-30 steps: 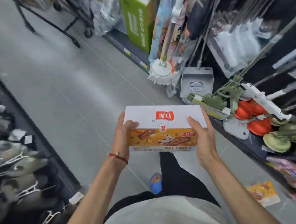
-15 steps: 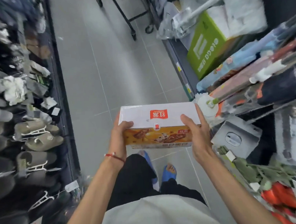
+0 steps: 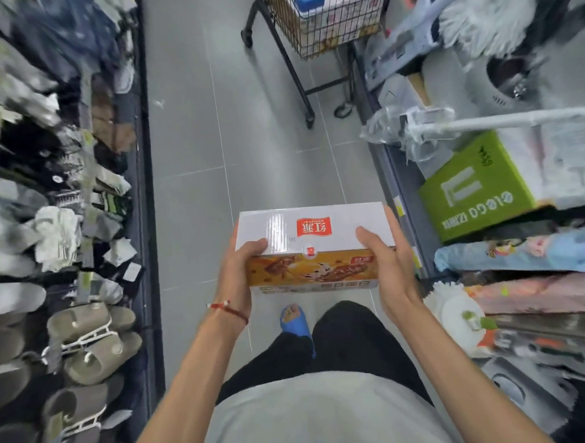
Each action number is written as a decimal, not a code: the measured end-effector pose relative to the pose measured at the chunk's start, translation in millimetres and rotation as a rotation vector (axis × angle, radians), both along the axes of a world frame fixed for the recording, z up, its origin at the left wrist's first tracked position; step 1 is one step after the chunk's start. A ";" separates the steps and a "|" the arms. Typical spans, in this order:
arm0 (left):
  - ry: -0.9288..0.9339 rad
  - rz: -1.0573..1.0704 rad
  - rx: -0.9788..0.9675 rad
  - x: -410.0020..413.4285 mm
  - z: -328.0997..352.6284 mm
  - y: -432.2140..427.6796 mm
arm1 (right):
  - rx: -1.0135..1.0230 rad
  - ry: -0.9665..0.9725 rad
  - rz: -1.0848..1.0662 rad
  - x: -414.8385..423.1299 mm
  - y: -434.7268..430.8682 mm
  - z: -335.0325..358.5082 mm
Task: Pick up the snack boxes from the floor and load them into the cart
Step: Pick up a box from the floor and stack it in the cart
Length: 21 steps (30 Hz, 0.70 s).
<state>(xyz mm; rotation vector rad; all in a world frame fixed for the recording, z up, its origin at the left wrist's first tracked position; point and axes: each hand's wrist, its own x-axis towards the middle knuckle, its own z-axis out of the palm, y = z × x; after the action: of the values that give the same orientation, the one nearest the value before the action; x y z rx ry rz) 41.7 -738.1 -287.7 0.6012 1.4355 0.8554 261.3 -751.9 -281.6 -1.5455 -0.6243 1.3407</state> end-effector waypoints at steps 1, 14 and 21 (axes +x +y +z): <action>0.005 0.000 0.009 -2.1 2.8 22.1 | 0.006 0.009 0.005 -2.8 21.7 2.5; 0.017 0.169 0.058 6.3 18.8 283.8 | 0.019 0.076 0.154 3.2 317.4 14.6; 0.016 0.215 0.068 -4.6 18.2 402.7 | 0.023 0.044 0.179 -6.5 444.7 14.9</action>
<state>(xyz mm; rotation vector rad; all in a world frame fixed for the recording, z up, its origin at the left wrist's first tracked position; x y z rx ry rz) 37.0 -335.4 -269.5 0.5110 1.5092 1.0744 254.9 -307.2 -266.7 -1.4652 -0.7631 1.4916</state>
